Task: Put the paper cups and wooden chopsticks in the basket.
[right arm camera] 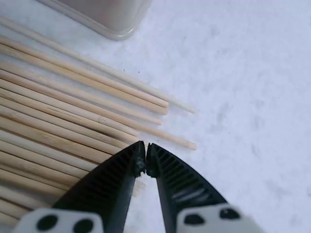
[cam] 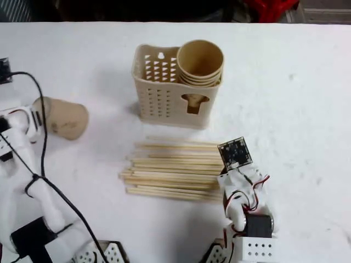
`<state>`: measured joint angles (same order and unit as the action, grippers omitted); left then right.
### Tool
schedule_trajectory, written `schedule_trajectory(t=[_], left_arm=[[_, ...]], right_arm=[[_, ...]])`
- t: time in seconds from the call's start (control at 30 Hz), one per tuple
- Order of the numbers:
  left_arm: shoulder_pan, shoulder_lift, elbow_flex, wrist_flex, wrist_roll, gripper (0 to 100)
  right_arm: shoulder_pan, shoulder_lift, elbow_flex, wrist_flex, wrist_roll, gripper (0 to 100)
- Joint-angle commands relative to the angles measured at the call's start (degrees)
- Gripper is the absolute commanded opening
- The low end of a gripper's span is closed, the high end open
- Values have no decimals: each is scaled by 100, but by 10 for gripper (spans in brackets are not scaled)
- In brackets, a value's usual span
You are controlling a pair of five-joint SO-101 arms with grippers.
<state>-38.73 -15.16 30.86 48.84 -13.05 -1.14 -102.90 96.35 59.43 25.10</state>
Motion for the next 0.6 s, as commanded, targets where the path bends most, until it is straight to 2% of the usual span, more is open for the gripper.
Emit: schedule_trajectory(t=[0.0, 0.27, 0.43, 0.57], left_arm=[[-470, -215, -62, -97, -211, 166], [-1147, -224, -835, 114, -167, 166], [-1112, -224, -1380, 580, -158, 166], [-716, -224, -1705, 941, -88, 166]], right_arm=[[-22, -4, 53, -84, 44, 18], [-22, -4, 53, -84, 44, 18], [-22, -4, 53, -84, 44, 18], [-31, -4, 53, -84, 44, 18]])
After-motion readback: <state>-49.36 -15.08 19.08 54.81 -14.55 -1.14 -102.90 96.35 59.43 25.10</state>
